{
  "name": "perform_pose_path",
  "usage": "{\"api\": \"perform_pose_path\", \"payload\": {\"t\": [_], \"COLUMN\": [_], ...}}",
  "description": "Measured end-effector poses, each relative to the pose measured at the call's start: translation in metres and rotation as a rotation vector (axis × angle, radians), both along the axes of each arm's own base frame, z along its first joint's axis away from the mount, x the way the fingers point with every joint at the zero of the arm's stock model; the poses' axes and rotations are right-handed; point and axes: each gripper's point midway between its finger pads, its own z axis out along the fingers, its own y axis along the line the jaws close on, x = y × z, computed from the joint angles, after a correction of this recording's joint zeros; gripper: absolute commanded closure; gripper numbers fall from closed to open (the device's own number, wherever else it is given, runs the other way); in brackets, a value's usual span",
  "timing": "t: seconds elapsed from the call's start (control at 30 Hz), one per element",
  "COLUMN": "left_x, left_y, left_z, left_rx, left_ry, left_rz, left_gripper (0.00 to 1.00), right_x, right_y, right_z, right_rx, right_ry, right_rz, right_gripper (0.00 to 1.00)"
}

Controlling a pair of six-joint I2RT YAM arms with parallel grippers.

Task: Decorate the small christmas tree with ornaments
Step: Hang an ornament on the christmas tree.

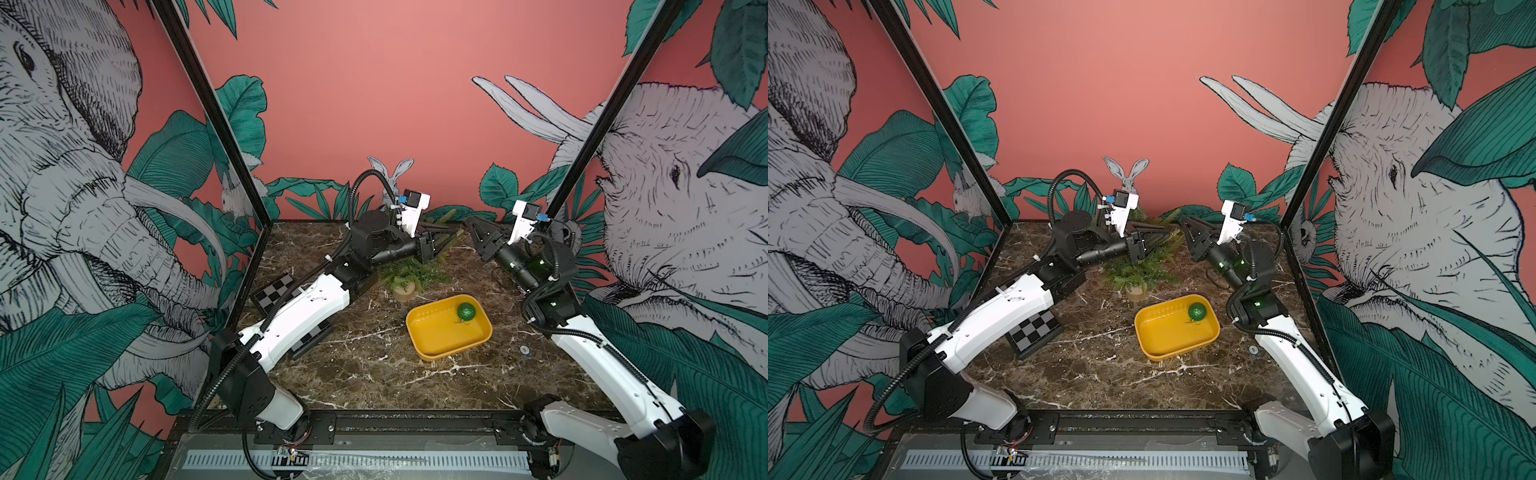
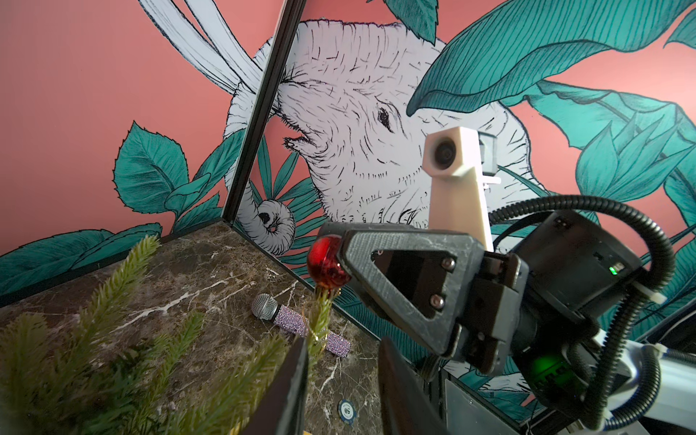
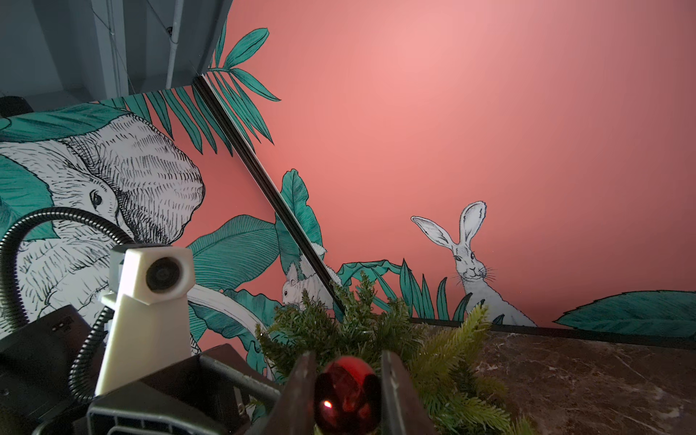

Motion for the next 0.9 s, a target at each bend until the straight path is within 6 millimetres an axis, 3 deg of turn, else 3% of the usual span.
{"api": "perform_pose_path", "payload": {"t": [0.67, 0.9], "left_x": [0.001, 0.001], "left_y": [-0.001, -0.001], "left_z": [-0.002, -0.002], "left_rx": [0.003, 0.003], "left_ry": [0.004, 0.004], "left_rz": [-0.001, -0.001], "left_gripper": [0.73, 0.73], "right_x": [-0.003, -0.005], "right_y": [-0.008, -0.009], "right_z": [-0.037, -0.057], "right_rx": [0.161, 0.227], "right_ry": [0.083, 0.13], "right_rz": [0.012, 0.027], "right_gripper": [0.69, 0.61]}}
